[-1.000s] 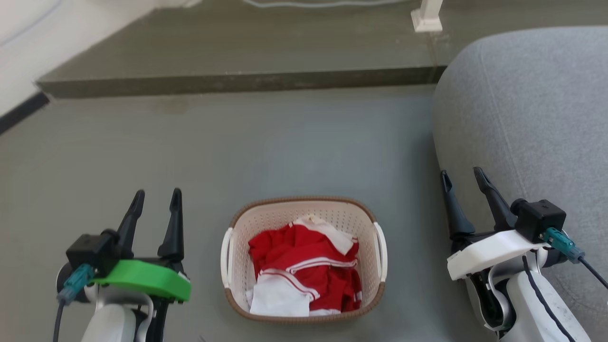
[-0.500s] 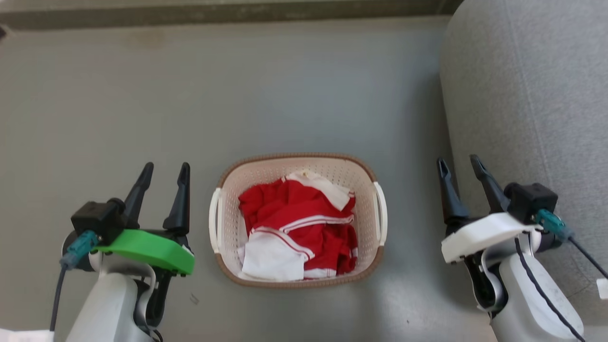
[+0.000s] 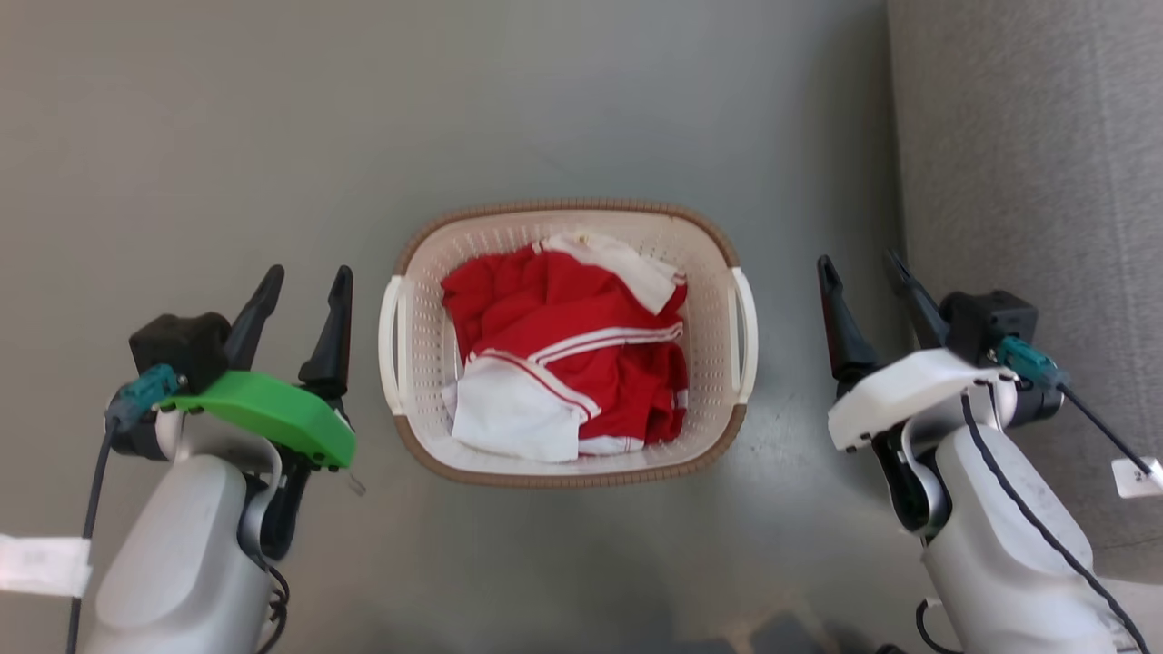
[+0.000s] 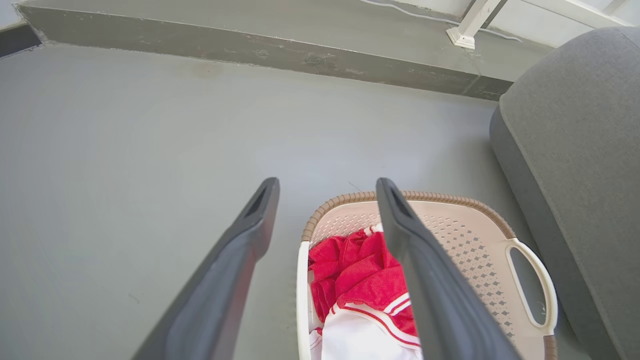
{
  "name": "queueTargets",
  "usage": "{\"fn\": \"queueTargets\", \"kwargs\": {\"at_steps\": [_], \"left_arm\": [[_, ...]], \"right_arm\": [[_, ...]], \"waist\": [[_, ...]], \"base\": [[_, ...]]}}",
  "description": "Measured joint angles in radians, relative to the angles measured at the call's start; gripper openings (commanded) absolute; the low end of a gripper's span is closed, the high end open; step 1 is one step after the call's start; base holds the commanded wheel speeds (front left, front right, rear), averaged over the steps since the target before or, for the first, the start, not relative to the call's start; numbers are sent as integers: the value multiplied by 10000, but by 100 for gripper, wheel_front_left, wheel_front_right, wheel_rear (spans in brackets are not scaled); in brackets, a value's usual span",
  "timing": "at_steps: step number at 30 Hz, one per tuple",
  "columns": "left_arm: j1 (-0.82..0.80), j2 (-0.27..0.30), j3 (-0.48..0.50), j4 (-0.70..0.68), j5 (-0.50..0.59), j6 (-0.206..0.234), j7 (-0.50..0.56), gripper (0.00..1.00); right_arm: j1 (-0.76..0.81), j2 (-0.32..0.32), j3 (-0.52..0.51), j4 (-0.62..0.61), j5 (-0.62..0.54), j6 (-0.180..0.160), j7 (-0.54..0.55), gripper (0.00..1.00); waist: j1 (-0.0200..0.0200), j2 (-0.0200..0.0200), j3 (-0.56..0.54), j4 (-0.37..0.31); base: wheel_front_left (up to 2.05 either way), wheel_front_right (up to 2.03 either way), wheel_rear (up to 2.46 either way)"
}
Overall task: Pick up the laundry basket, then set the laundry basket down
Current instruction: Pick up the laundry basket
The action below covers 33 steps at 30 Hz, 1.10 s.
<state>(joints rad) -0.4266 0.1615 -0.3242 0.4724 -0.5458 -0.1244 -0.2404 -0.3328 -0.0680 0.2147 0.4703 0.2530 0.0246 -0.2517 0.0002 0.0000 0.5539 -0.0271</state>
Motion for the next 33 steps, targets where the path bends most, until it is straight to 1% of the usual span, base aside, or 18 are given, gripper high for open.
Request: {"fn": "queueTargets", "kwargs": {"at_steps": [4,9,14,15,19,23,25,28,33], "left_arm": [[-476,184,-334,474,-65,0,153,100],[-1157,222,-639,965,-477,-2,303,100],[-1837,267,-901,1360,-644,-2,462,100],[-2090,282,-1039,1528,-679,-2,554,100],[-2494,270,-1507,1783,-915,-2,652,100],[-2720,244,-1964,2069,-1206,-2,765,100],[-2816,209,-2142,2259,-1237,-2,825,100],[-2961,217,-2343,2481,-1327,-2,915,100],[-3318,207,-2633,2709,-1691,-2,965,100]], "right_arm": [[-484,29,127,485,2,10,0,100],[-1118,46,230,1120,23,50,19,100],[-1836,50,320,1774,46,123,111,100],[-2118,48,472,2065,109,259,151,100],[-2595,52,807,2585,105,378,236,100],[-2971,58,965,3131,107,389,236,100],[-3103,56,1057,3381,119,472,238,100],[-3296,58,1187,3695,157,491,240,100],[-3670,52,1559,4023,589,631,263,100]], "waist": [[0,0,574,21],[0,0,1296,39],[0,0,2018,43],[0,0,2308,43],[0,0,2862,52],[0,0,3356,69],[0,0,3566,80],[0,0,3832,96],[0,0,4176,134]], "base": [[0,0,0],[0,0,0],[0,0,0],[0,0,0],[0,0,0],[0,0,0],[0,0,0],[0,0,0],[0,0,0]]}}
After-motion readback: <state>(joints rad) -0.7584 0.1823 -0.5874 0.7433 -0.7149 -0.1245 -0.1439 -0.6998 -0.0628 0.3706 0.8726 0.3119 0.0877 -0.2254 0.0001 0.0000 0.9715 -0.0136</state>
